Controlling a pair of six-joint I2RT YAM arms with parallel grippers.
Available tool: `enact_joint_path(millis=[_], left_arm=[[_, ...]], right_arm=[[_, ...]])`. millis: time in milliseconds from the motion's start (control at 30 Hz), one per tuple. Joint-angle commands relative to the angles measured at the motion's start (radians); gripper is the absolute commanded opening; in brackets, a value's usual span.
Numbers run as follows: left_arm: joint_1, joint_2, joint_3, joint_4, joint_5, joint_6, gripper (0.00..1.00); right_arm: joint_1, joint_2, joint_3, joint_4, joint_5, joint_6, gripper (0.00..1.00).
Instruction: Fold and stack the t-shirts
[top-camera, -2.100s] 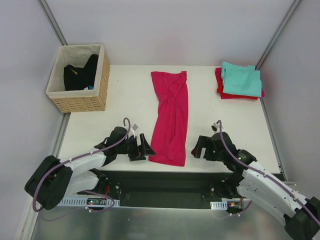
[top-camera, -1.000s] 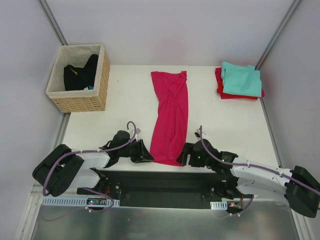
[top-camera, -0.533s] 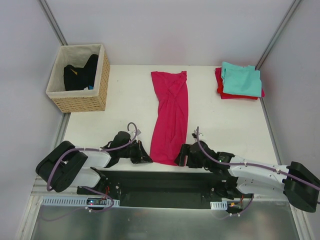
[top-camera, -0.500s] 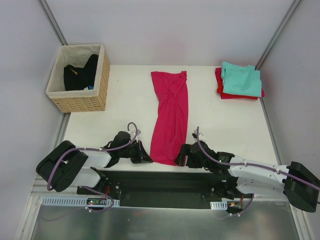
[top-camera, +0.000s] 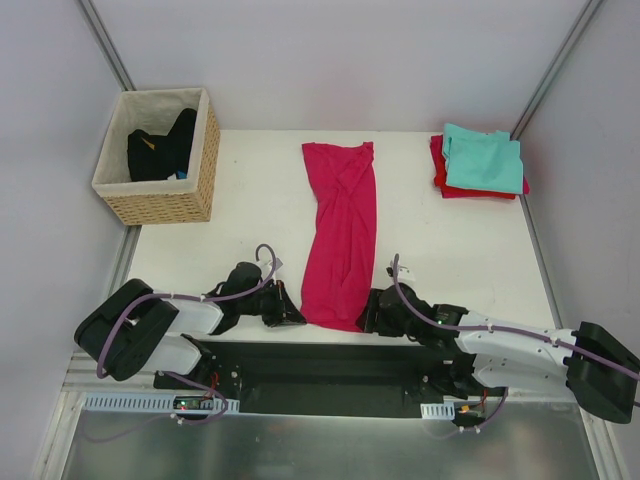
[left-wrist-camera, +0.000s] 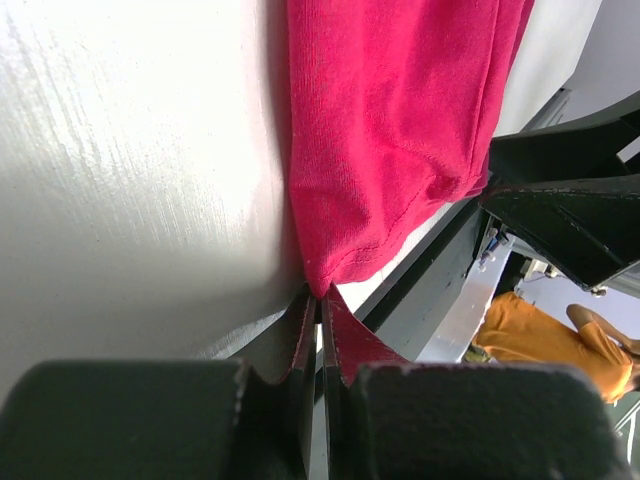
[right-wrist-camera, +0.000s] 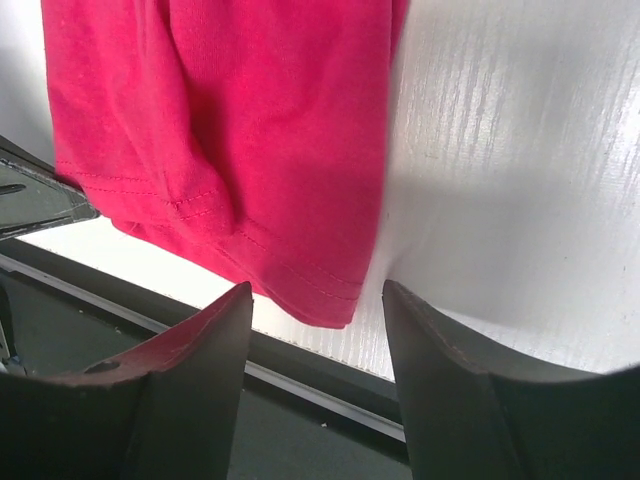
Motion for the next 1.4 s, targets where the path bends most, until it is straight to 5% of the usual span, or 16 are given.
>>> enact_joint_path(millis=[0,567,667,900,1100,1367], left_arm=[[-0.009,0.011,0.01,-0.001,-0.009,0.009,0.0],[-0.009,-0.024,0.016,-0.046,-0.021,0.014,0.0],[-0.009,-0.029,0.016,-0.046,-0.024,0.015,0.0],[-0.026,-0.153,0.049,-0.093,-0.027,0.009,0.0],[-0.156,-0.295,0.126,-0.28,-0.15,0.032,0.0],[-0.308,-0.354,0.134,-0.305,-0.249,-0.04,0.0]], right_arm=[[0.003,0.026,-0.007,-0.056,0.046,-0.001,0.58],[0.004,0.149,-0.012,0.046,0.02,0.008,0.3],[0.003,0.146,-0.013,0.04,0.026,0.015,0.01],[0.042,0.09,0.026,-0.042,0.069,-0.013,0.01],[0.141,0.082,0.092,-0.148,0.129,0.001,0.01],[0.267,0.082,0.157,-0.256,0.225,0.076,0.01]])
